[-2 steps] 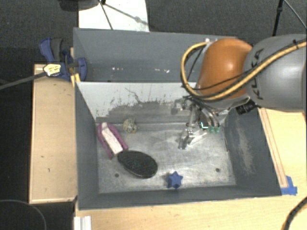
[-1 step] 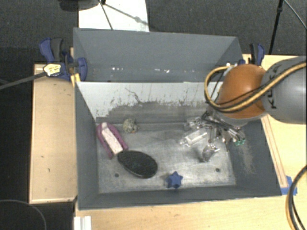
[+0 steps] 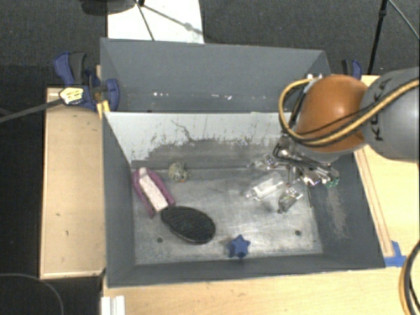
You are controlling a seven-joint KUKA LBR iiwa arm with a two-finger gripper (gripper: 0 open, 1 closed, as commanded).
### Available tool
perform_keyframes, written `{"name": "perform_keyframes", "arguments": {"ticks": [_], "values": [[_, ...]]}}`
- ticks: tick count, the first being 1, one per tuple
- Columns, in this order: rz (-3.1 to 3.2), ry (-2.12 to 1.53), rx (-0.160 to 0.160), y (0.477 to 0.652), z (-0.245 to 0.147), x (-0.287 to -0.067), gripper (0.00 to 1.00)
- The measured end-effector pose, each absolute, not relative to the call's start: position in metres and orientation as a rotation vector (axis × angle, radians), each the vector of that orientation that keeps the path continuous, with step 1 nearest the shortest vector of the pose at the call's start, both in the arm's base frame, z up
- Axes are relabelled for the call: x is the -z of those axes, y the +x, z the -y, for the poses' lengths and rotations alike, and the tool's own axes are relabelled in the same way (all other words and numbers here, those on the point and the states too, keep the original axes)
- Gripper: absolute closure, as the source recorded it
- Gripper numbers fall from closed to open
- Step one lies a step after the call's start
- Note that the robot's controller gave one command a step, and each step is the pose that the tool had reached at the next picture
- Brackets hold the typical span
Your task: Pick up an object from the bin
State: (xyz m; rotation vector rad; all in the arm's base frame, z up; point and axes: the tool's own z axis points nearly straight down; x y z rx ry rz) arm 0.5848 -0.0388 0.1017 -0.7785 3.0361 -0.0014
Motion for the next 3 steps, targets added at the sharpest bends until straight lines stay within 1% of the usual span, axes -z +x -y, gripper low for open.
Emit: {"name": "perform_keyframes", "arguments": {"ticks": [1, 2, 3], "values": [[-2.967, -1.014, 0.002, 0.594, 0.046, -0.108, 0.0], [-2.941, -1.098, -0.002, 0.588, 0.05, -0.07, 0.0], [-2.941, -1.091, 0.0, 0.589, 0.05, -0.071, 0.0]]}}
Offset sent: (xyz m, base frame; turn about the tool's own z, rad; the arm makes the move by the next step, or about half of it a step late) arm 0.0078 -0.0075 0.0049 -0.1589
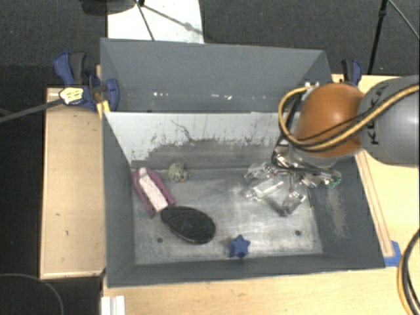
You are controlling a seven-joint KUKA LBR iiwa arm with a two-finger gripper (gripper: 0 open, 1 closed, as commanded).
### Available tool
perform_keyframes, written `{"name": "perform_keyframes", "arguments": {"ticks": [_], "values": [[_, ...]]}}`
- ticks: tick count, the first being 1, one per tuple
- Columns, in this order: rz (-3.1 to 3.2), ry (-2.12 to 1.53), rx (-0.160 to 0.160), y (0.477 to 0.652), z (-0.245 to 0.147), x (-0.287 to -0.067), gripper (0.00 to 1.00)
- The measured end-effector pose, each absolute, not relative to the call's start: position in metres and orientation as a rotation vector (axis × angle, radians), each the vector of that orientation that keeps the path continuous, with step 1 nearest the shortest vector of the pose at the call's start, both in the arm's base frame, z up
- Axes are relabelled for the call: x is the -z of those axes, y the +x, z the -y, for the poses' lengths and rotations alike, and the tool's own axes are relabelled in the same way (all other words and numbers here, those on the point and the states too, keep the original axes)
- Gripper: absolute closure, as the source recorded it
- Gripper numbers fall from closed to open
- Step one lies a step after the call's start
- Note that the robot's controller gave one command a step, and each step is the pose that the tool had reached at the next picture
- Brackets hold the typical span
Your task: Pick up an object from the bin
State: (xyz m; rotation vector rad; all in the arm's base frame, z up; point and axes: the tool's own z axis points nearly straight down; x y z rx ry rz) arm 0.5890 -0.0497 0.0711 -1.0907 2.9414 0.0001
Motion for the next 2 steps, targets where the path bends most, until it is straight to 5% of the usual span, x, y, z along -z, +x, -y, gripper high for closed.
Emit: {"name": "perform_keyframes", "arguments": {"ticks": [1, 2], "values": [[-2.944, -1.086, 0.002, 0.59, 0.051, -0.072, 1.0], [-2.943, -1.072, 0.006, 0.592, 0.05, -0.141, 1.0]]}}
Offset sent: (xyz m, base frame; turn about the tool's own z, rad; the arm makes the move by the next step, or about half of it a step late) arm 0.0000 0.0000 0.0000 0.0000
